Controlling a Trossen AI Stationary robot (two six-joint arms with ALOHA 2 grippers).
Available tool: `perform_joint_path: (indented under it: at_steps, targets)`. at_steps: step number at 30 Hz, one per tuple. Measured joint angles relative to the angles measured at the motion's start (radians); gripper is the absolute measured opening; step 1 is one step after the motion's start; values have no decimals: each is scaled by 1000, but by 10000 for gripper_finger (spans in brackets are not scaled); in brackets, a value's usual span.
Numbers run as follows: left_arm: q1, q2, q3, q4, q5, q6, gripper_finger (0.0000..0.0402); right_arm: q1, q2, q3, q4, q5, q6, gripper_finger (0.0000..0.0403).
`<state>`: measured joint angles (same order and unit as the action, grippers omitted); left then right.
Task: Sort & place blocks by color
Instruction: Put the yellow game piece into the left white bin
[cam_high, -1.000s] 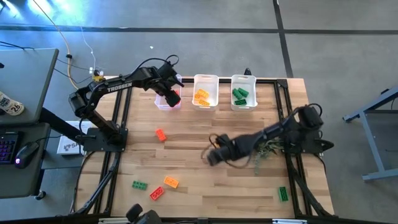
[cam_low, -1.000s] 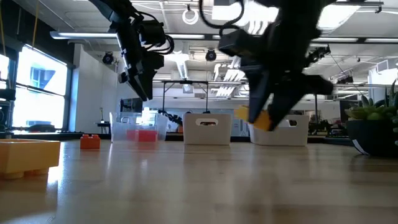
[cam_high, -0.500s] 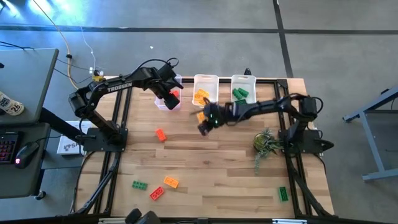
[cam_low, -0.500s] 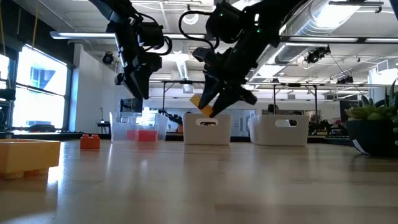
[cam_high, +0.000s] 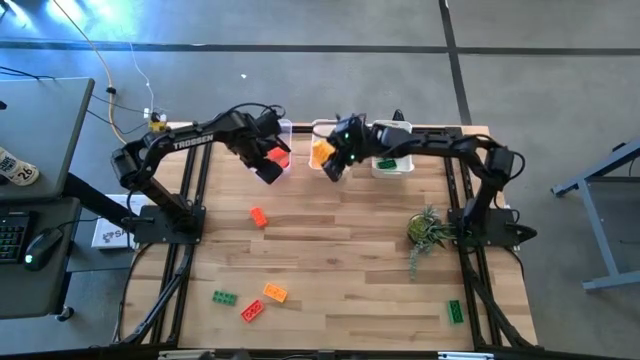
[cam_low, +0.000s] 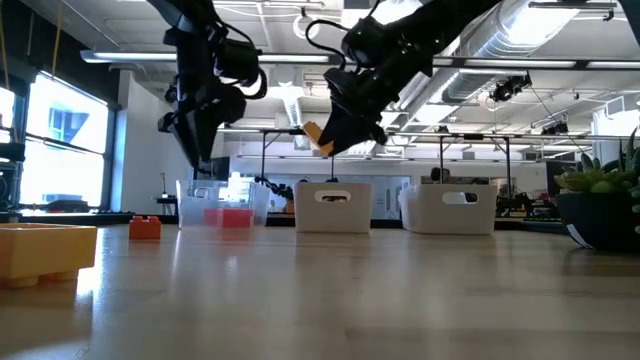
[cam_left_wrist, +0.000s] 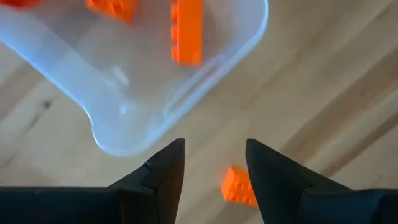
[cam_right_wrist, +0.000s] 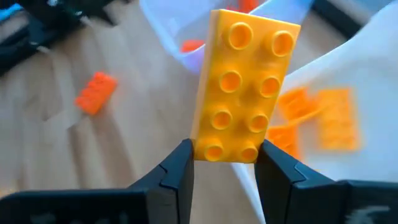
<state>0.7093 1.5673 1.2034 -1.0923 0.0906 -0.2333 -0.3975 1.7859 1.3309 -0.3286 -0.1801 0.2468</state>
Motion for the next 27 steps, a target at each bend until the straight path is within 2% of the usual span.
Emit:
perform_joint_path:
  at_steps: [5,11,22,27]
  targets:
    - [-61,0,0,-88,-11,-35,157,-73,-1,54,-36,15,-118,109]
    - [-155,0,0,-136,-12,-99,157,-144,4,53,-92,15,-150,109]
    - [-303,0,0,-134,-13,-268,157,-168,45,46,-160,-7,-157,109]
    - [-338,0,0,-134,-12,-399,157,-168,48,46,-161,-3,-158,163]
